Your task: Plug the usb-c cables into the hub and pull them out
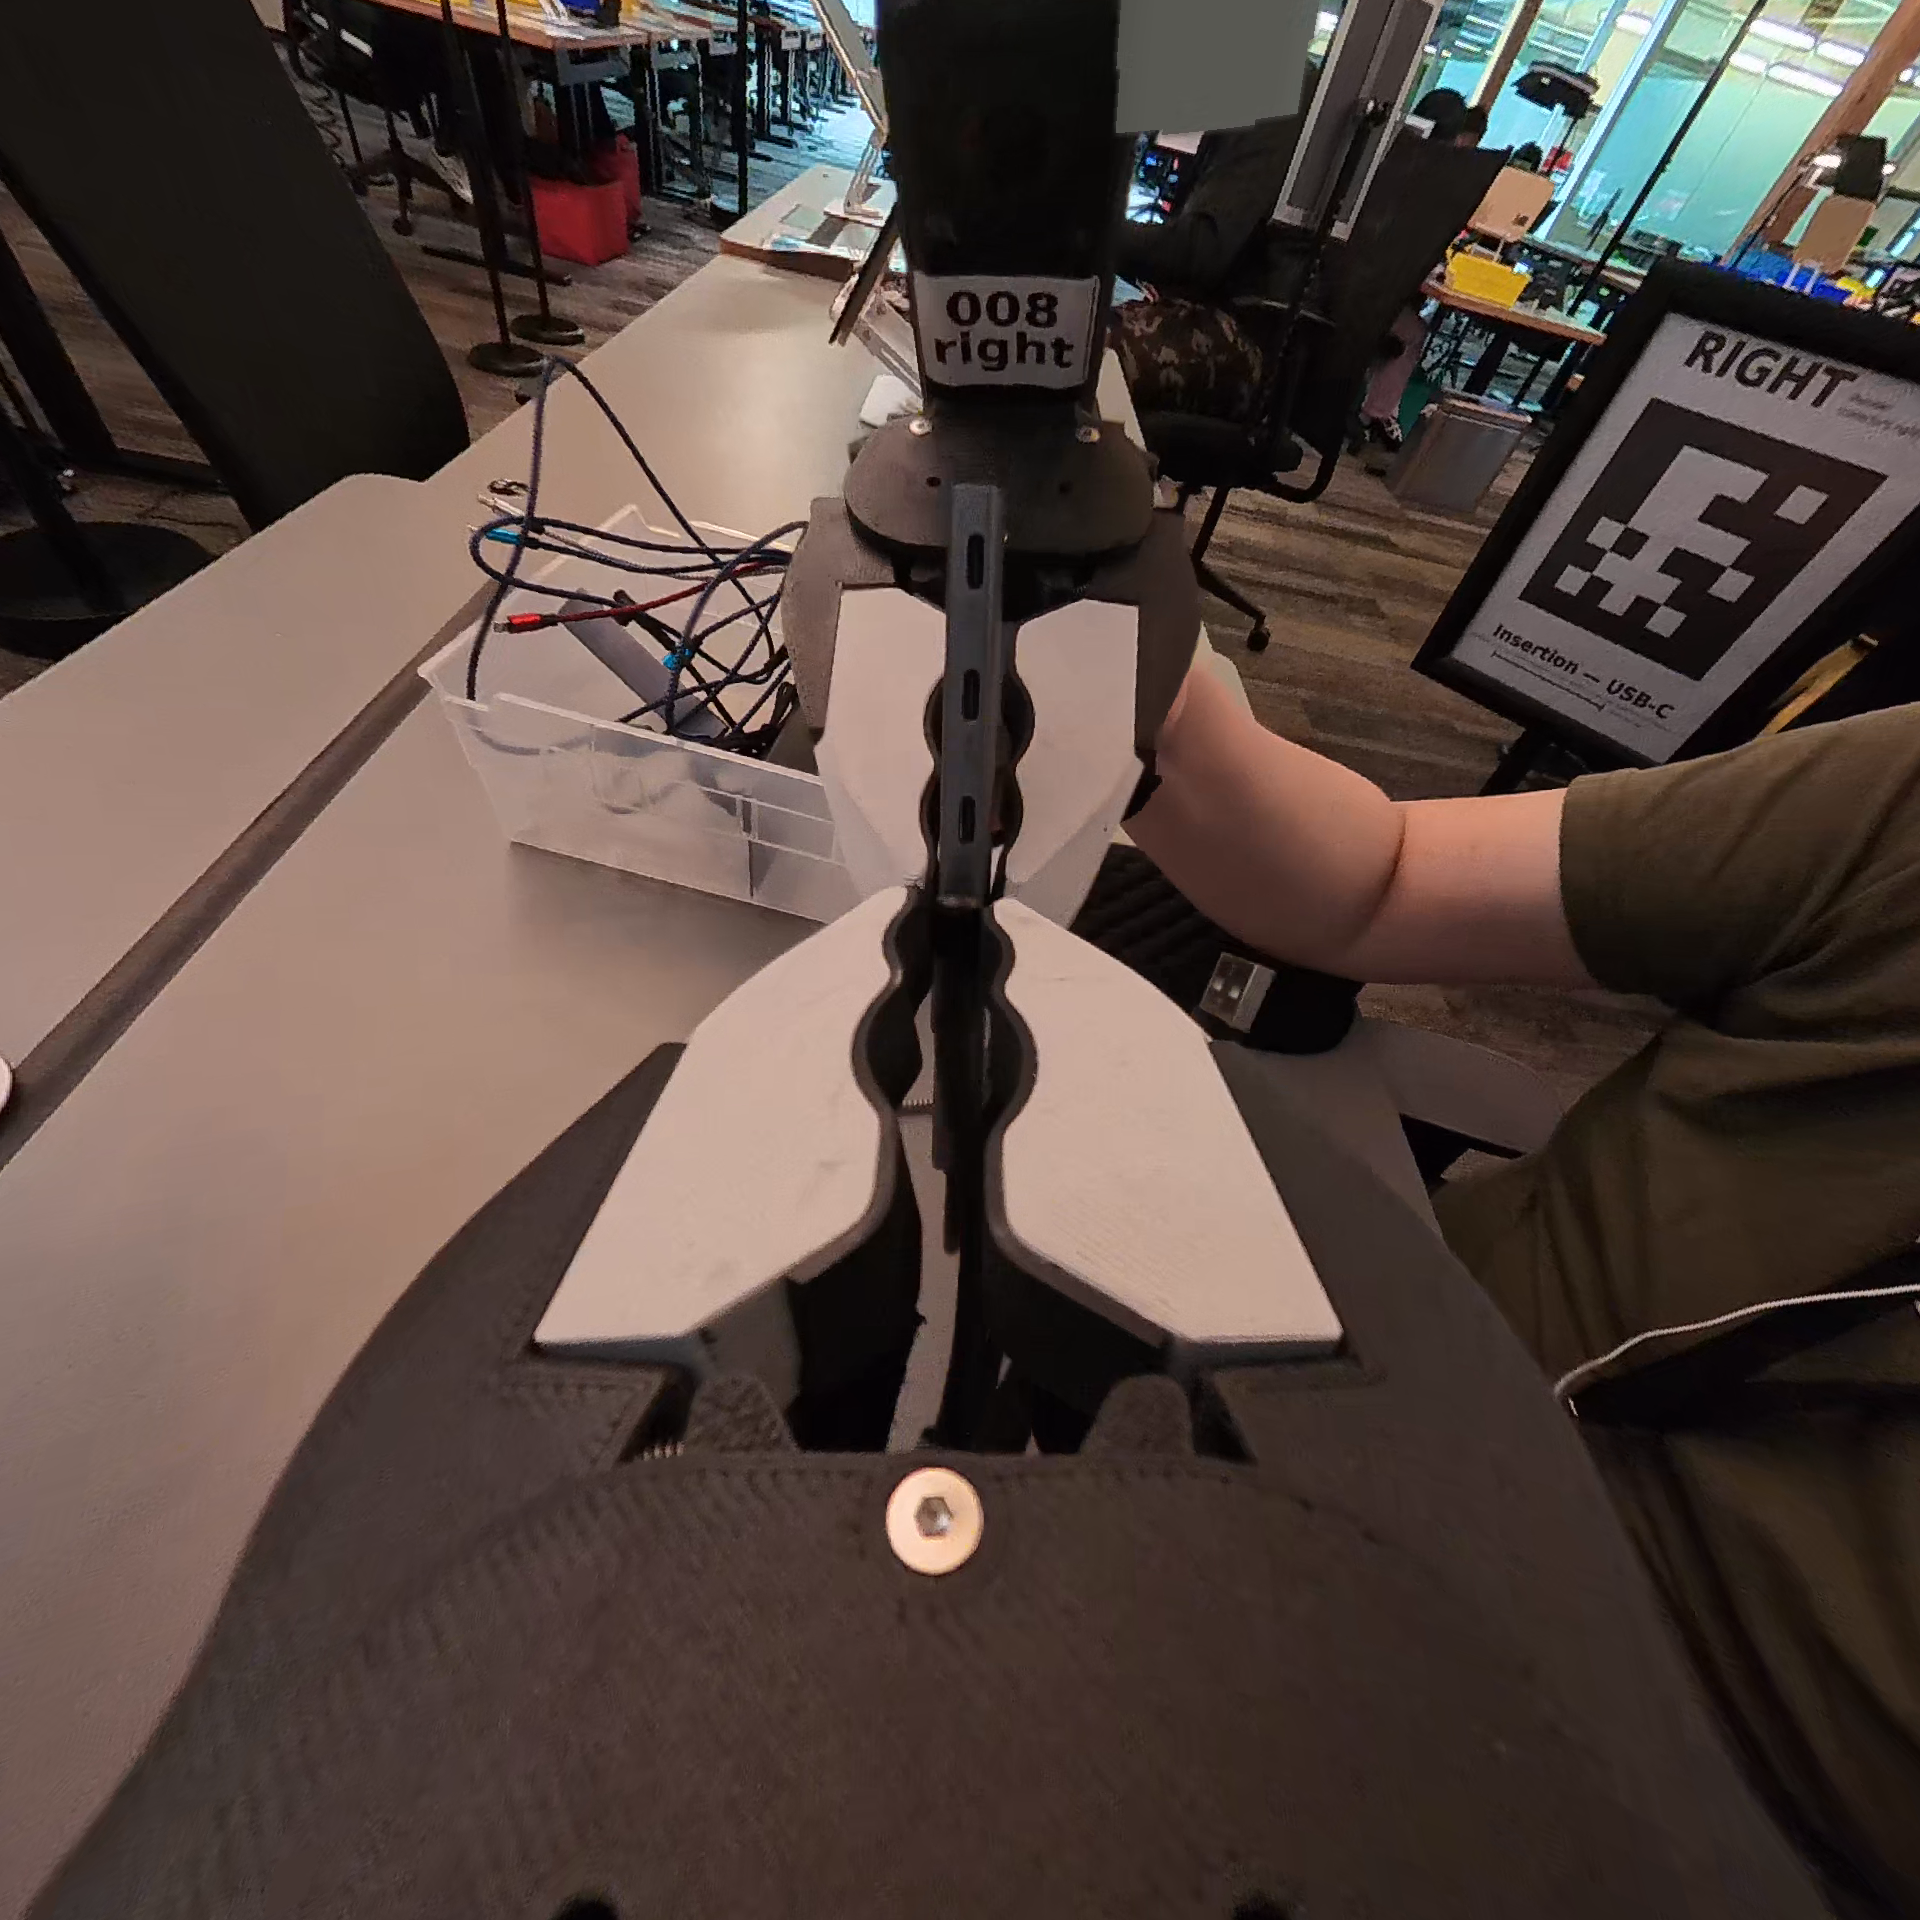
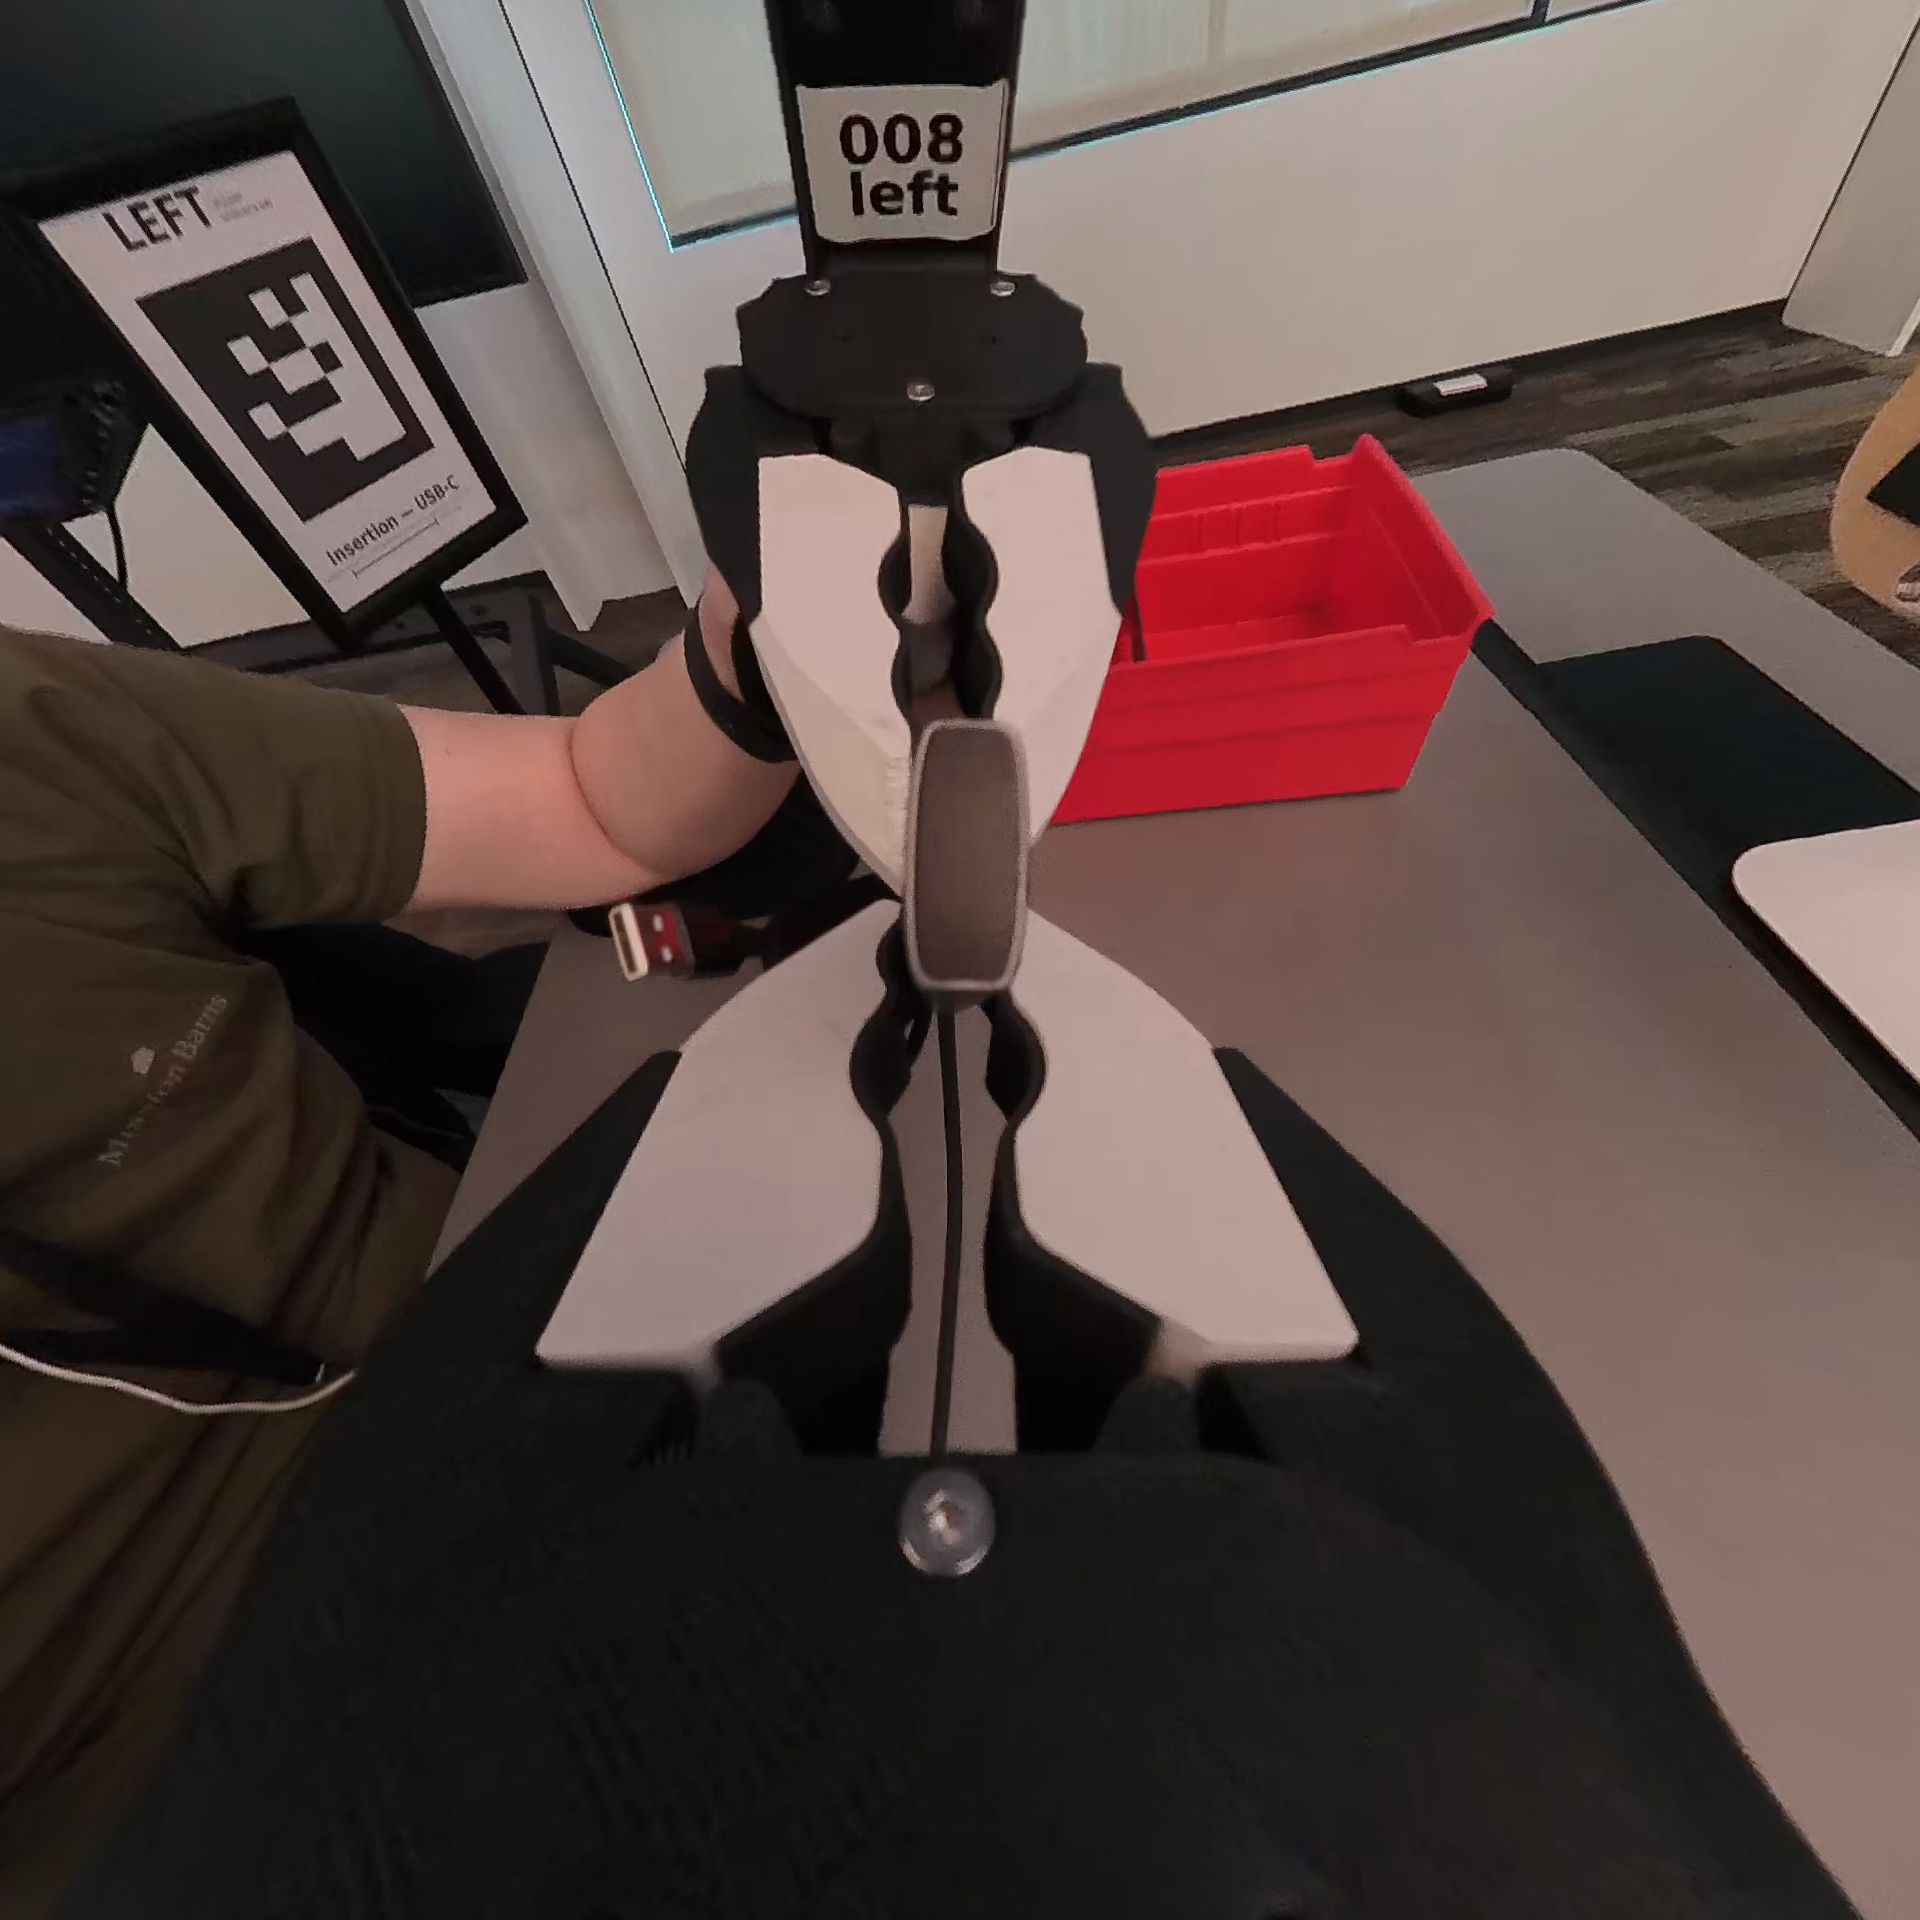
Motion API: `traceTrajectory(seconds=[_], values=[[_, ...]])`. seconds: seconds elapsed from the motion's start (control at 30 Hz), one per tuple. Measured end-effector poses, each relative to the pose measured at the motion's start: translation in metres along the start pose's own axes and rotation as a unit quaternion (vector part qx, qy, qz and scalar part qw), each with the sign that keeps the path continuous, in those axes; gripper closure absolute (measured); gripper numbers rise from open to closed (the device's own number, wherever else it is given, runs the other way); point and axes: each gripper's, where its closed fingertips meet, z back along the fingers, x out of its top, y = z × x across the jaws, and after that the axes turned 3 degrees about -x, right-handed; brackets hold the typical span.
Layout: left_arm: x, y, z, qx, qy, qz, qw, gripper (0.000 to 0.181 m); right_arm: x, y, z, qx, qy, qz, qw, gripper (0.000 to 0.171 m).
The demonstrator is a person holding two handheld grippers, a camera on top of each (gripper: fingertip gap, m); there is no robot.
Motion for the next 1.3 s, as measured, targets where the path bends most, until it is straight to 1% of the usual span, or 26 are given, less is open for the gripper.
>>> traceTrajectory(seconds=[0.07, 0.13, 0.2, 0.3, 0.4, 0.47, 0.57, 0.63, 0.7, 0.77, 0.8, 0.83, 0.9, 0.97, 1.0, 1.1, 1.2, 1.23, 1.27, 1.3], values=[[-0.001, 0.000, 0.006, -0.001, 0.022, 0.002, 1.000, 0.174, 0.003, 0.001, -0.004, 0.007, -0.009, -0.010, 1.000, 0.159], [-0.008, -0.001, 0.013, 0.009, 0.059, -0.006, 0.998, 0.174, -0.006, 0.000, -0.004, 0.011, 0.013, -0.008, 1.000, 0.158], [-0.020, 0.001, 0.026, 0.027, 0.107, -0.020, 0.994, 0.174, -0.021, -0.017, 0.001, -0.037, 0.052, 0.012, 0.998, 0.143], [-0.043, 0.005, 0.046, 0.052, 0.190, -0.031, 0.980, 0.174, -0.044, -0.042, 0.015, -0.096, 0.112, 0.038, 0.988, 0.143], [-0.060, 0.008, 0.059, 0.063, 0.241, -0.034, 0.968, 0.174, -0.069, -0.062, 0.025, -0.137, 0.179, 0.036, 0.974, 0.143], [-0.074, 0.009, 0.063, 0.060, 0.279, -0.008, 0.958, 0.174, -0.082, -0.067, 0.029, -0.145, 0.210, 0.035, 0.966, 0.143], [-0.103, 0.009, 0.066, 0.047, 0.350, 0.021, 0.935, 0.174, -0.102, -0.068, 0.034, -0.140, 0.259, 0.032, 0.955, 0.143], [-0.124, 0.006, 0.062, 0.027, 0.404, 0.009, 0.914, 0.174, -0.118, -0.078, 0.037, -0.159, 0.298, 0.034, 0.941, 0.143], [-0.138, 0.002, 0.053, 0.005, 0.438, 0.001, 0.899, 0.174, -0.135, -0.088, 0.033, -0.176, 0.330, 0.021, 0.927, 0.140], [-0.145, -0.003, 0.040, -0.014, 0.448, 0.005, 0.894, 0.174, -0.151, -0.092, 0.029, -0.184, 0.377, 0.000, 0.908, 0.138], [-0.148, -0.006, 0.033, -0.025, 0.450, 0.010, 0.892, 0.174, -0.156, -0.094, 0.029, -0.196, 0.395, -0.010, 0.898, 0.135], [-0.151, -0.009, 0.027, -0.037, 0.454, 0.014, 0.890, 0.174, -0.160, -0.095, 0.028, -0.212, 0.405, -0.024, 0.889, 0.135], [-0.159, -0.018, 0.019, -0.064, 0.469, 0.017, 0.881, 0.173, -0.167, -0.090, 0.027, -0.214, 0.419, -0.070, 0.879, 0.134], [-0.168, -0.027, 0.013, -0.084, 0.488, 0.014, 0.869, 0.172, -0.172, -0.090, 0.021, -0.226, 0.419, -0.109, 0.873, 0.127], [-0.171, -0.030, 0.009, -0.092, 0.495, 0.014, 0.864, 0.172, -0.175, -0.090, 0.017, -0.227, 0.423, -0.119, 0.869, 0.122], [-0.179, -0.042, -0.004, -0.113, 0.508, 0.028, 0.853, 0.170, -0.193, -0.095, 0.010, -0.240, 0.452, -0.127, 0.850, 0.118], [-0.188, -0.053, -0.015, -0.136, 0.523, 0.034, 0.841, 0.170, -0.209, -0.100, 0.012, -0.259, 0.487, -0.127, 0.824, 0.118], [-0.191, -0.057, -0.018, -0.147, 0.527, 0.040, 0.836, 0.173, -0.206, -0.103, 0.009, -0.265, 0.474, -0.128, 0.830, 0.125], [-0.191, -0.062, -0.020, -0.162, 0.528, 0.048, 0.833, 0.181, -0.206, -0.103, 0.010, -0.265, 0.473, -0.134, 0.830, 0.134], [-0.191, -0.066, -0.023, -0.173, 0.523, 0.056, 0.833, 0.181, -0.207, -0.103, 0.012, -0.265, 0.475, -0.135, 0.828, 0.153]])
